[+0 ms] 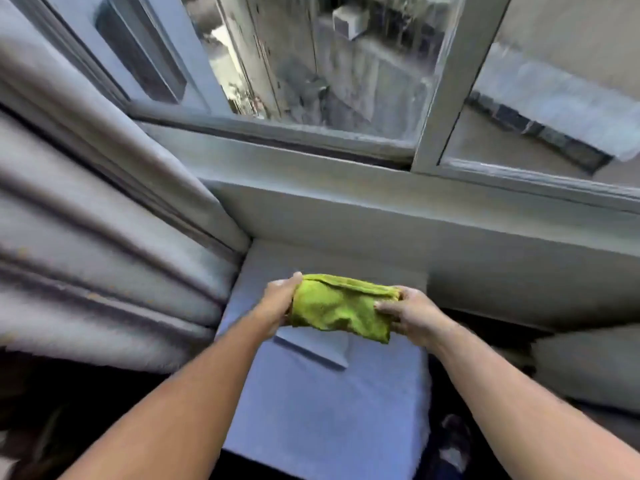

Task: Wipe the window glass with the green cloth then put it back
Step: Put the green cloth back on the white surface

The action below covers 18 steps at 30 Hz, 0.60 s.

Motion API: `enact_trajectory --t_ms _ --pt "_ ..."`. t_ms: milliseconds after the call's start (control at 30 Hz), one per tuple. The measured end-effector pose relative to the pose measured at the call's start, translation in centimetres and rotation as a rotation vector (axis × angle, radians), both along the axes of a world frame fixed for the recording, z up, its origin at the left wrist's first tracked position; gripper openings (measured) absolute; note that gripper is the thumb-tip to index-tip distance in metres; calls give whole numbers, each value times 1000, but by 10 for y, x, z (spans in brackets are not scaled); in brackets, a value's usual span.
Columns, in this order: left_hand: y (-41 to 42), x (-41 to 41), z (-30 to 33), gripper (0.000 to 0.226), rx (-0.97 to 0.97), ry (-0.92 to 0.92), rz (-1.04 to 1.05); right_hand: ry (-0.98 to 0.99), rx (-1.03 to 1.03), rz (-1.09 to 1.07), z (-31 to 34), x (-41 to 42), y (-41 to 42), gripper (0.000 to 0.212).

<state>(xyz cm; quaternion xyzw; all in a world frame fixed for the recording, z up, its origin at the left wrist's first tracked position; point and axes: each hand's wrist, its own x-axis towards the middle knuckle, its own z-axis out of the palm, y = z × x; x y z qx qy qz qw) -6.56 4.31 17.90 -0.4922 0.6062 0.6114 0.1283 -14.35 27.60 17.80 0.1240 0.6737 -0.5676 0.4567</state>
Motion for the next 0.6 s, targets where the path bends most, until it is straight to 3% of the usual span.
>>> enact_trajectory --t_ms 167,267,467,600 --pt "-50 46 -141 21 137 -79 -91 -141 183 -200 -155 68 -53 20" --pt "-70 51 -208 39 133 -66 -205 -152 236 -317 -231 85 -76 32" --pt "-93 36 -245 44 104 -2 -84 -66 281 -444 -276 86 -84 36" --pt "-84 37 -253 64 -99 -76 -418 -57 209 -520 -273 88 -84 29"
